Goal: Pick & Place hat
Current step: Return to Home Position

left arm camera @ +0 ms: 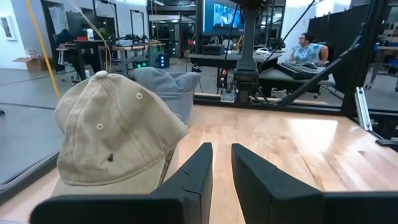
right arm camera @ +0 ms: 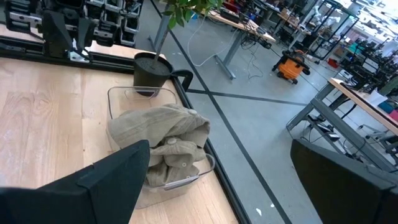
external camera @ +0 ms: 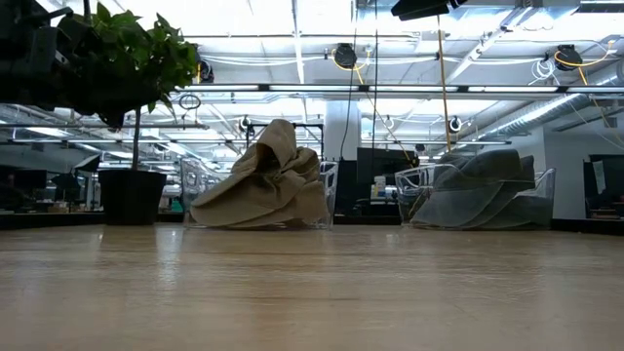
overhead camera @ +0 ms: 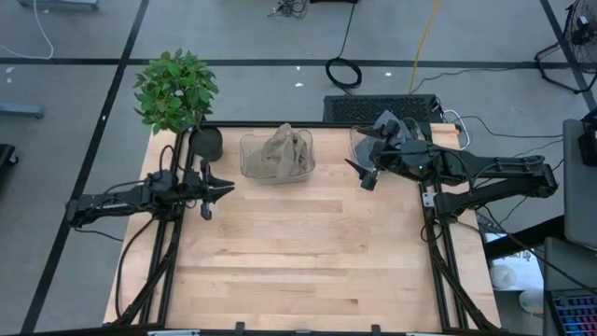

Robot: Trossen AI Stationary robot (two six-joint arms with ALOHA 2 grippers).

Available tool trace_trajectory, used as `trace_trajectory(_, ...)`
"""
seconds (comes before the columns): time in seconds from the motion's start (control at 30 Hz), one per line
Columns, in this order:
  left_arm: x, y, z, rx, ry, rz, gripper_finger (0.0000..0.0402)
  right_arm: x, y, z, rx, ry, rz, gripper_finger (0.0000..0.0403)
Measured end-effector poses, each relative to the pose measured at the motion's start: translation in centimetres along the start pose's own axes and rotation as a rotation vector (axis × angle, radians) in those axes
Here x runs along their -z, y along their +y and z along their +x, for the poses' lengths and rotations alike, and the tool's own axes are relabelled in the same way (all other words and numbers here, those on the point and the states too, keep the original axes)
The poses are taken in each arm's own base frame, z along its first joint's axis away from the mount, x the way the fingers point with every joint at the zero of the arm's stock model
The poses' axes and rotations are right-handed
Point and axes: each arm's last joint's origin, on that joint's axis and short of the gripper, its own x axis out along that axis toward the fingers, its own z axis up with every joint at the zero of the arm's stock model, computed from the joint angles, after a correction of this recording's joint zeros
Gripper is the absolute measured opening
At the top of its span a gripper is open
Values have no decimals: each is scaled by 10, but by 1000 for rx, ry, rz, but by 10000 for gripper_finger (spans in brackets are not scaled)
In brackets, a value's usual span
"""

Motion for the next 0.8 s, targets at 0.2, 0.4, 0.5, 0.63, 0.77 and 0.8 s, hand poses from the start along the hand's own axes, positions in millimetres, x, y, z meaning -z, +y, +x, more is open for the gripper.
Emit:
trace_trajectory(0.2, 0, 0, 0, 0, -1, -2, 67, 11, 9, -1, -242, 19, 95, 380)
trace_trajectory(0.4, -1, 0, 0, 1, -8, -2, 67, 73, 32, -6, -554, -147, 224, 380)
trace_trajectory(0.5, -1, 0, 0, 1, -13, -2, 67, 111, 33, -16, -479, -205, 285, 380)
trace_trajectory(0.63, -1, 0, 0, 2, -14, -2, 67, 152, 30, -32, -414, -277, 334, 380)
trace_trajectory(0.77, -1, 0, 0, 2, -15, -2, 67, 176, 26, -45, -408, -359, 386, 380)
trace_trajectory(0.8, -1, 0, 0, 2, -15, -2, 67, 180, 25, -49, -435, -376, 385, 380)
